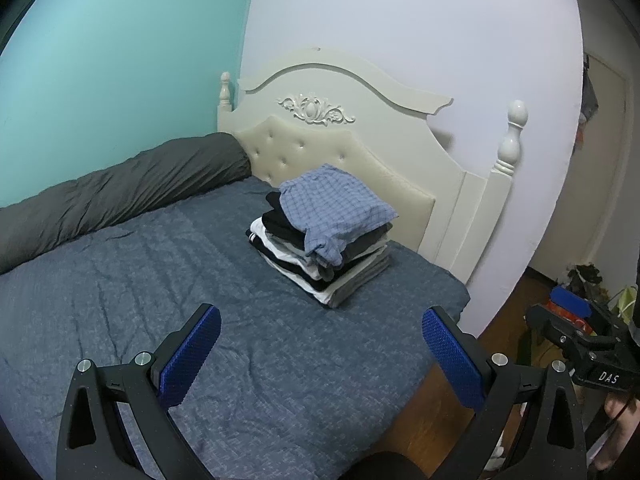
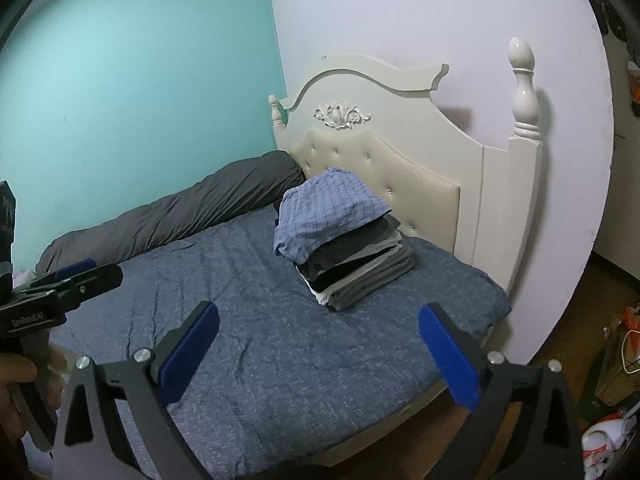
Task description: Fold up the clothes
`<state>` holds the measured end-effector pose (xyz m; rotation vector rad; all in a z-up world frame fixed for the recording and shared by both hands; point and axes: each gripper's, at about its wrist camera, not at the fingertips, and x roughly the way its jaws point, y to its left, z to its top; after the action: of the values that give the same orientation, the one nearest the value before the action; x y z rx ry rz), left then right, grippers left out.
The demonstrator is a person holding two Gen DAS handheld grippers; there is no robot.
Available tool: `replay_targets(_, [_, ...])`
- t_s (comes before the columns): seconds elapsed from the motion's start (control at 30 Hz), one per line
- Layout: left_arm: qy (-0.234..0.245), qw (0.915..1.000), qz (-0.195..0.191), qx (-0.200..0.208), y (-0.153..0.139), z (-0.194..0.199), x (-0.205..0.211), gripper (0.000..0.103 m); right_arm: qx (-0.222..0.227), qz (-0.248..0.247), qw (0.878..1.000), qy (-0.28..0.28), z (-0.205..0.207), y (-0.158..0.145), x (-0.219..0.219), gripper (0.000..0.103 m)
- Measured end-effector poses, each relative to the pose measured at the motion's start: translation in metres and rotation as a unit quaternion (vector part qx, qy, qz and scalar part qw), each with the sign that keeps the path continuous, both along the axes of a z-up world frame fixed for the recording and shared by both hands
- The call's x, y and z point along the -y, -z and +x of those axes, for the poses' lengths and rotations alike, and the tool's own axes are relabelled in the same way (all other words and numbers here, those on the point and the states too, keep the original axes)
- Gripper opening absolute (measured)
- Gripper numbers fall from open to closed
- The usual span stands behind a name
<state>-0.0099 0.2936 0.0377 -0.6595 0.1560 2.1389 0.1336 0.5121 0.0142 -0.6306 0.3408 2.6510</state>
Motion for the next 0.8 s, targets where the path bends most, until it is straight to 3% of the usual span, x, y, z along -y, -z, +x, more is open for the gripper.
replay_targets(0.37, [0.011,0.9997,0.004,0.019,0.0071,0.0023,0.0048,0.103,-0.003,0.007,1.000,-0.001,0.0011,-0.0021,0.0053,0.101])
replay_targets(0.8, [0.017,0.9998,0.003,0.014,0.0091,0.0091,0.0078,0.103,0.000,0.016,1.000,0.006,-0.0002,0.0037,0.0047,0.101])
